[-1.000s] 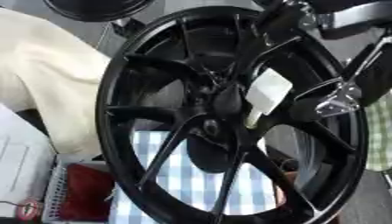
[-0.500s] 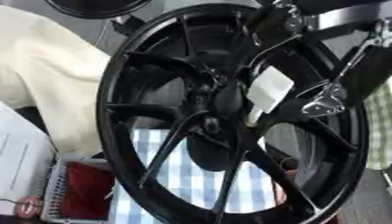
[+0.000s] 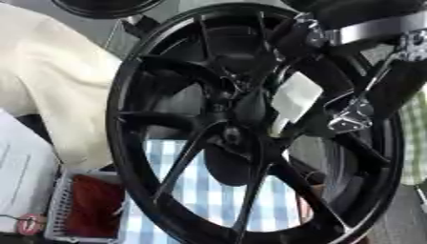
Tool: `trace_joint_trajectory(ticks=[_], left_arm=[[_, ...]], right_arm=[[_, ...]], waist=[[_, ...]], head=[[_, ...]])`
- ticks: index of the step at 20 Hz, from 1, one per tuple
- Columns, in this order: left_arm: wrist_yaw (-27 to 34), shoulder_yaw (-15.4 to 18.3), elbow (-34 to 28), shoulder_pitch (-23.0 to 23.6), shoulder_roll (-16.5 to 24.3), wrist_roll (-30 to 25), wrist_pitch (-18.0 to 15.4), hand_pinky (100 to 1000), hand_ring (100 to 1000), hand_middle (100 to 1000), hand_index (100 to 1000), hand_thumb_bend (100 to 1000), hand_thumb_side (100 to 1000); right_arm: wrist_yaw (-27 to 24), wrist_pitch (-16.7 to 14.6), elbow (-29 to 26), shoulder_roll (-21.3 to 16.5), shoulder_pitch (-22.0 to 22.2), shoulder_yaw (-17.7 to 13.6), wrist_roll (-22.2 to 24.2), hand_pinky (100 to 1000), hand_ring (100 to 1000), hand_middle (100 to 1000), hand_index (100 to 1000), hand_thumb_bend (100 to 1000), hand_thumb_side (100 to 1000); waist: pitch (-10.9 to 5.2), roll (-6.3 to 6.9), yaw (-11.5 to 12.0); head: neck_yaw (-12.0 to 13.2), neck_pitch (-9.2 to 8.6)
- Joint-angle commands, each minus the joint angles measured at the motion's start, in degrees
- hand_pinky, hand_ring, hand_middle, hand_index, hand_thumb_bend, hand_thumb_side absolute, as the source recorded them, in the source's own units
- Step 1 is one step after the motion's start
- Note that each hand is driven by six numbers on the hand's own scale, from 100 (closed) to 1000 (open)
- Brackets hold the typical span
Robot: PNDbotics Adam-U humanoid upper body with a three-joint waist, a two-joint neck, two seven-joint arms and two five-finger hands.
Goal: Pull the pin out of the wheel hub.
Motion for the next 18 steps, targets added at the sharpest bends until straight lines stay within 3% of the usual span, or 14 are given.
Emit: trace_joint_trajectory(ticks=[1, 6, 14, 16, 18], left_arm=[[0.2, 0.1, -1.1, -0.5, 0.8, -0.1, 0.2, 809, 753, 612, 786, 252, 704], [0.1, -0.1, -1.1, -0.5, 0.6, -0.2, 0.3, 810, 753, 612, 785, 251, 707], [0.1, 0.0, -1.1, -0.4, 0.4, -0.3, 0.3, 810, 754, 612, 785, 250, 710], [0.1, 0.0, -1.1, -0.4, 0.4, -0.3, 0.4, 810, 754, 612, 785, 250, 709], [0.1, 0.0, -1.1, -0.5, 0.4, -0.3, 0.3, 810, 754, 612, 785, 251, 708]], right_arm=[[0.4, 0.5, 0.2, -0.5, -0.6, -0.5, -0.3, 886, 837, 785, 823, 317, 167], [0.9, 0.9, 1.2, -0.1, -0.8, -0.5, -0.8, 883, 832, 769, 810, 252, 100], [3.2, -0.2, 2.8, 0.2, -0.5, -0.5, 0.8, 885, 837, 779, 821, 308, 100], [2.6, -0.4, 3.3, 0.3, -0.3, -0.5, 1.3, 890, 846, 794, 831, 347, 141], [0.8, -0.6, 3.8, 0.4, -0.1, -0.4, 1.6, 894, 857, 811, 843, 449, 241]], waist=[[-0.82, 0.31, 0.1], [-0.74, 0.35, 0.0], [-0.62, 0.34, 0.0], [-0.59, 0.32, 0.0], [-0.55, 0.3, 0.1]], head=[[-0.1, -0.3], [-0.1, -0.47], [0.0, -1.02], [0.0, -1.04], [0.0, -1.03]])
